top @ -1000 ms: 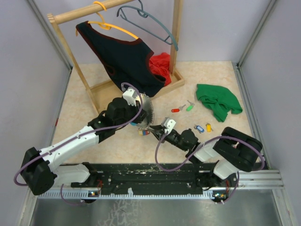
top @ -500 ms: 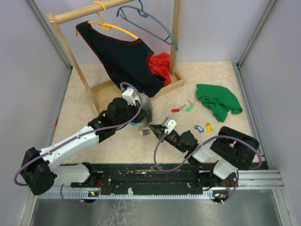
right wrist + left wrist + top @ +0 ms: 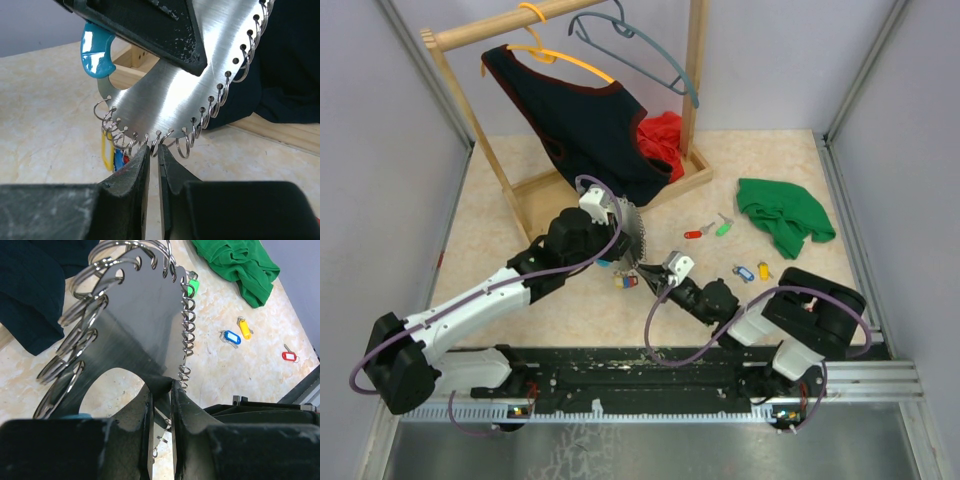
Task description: Put the keys on the keyring
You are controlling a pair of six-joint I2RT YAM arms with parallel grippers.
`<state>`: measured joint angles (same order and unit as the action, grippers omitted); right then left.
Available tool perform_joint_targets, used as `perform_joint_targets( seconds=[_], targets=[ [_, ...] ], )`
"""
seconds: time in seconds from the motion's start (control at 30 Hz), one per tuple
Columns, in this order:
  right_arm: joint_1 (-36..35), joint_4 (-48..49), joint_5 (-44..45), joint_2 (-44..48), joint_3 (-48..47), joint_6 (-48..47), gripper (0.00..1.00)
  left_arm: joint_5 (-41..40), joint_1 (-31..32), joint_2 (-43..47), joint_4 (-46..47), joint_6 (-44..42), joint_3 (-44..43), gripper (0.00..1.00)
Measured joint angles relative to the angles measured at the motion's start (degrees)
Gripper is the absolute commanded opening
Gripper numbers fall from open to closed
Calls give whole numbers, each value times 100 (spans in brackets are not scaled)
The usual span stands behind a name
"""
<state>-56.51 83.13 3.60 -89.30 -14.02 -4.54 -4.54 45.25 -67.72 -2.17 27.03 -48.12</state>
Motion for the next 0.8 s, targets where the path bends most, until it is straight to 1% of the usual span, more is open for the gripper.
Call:
perform_joint_targets(
  seconds=[0.17,0.43,0.8],
  targets=[
    [-52,-28,-17,-101,-2,-87,13,0,4,0,0,17,0,0],
    [-103,15,199,-234,-2,-179,13,0,4,0,0,17,0,0],
    [-190,98,238,-249,-2,-225,13,-20,13,0,-2,22,-2,0]
  ],
)
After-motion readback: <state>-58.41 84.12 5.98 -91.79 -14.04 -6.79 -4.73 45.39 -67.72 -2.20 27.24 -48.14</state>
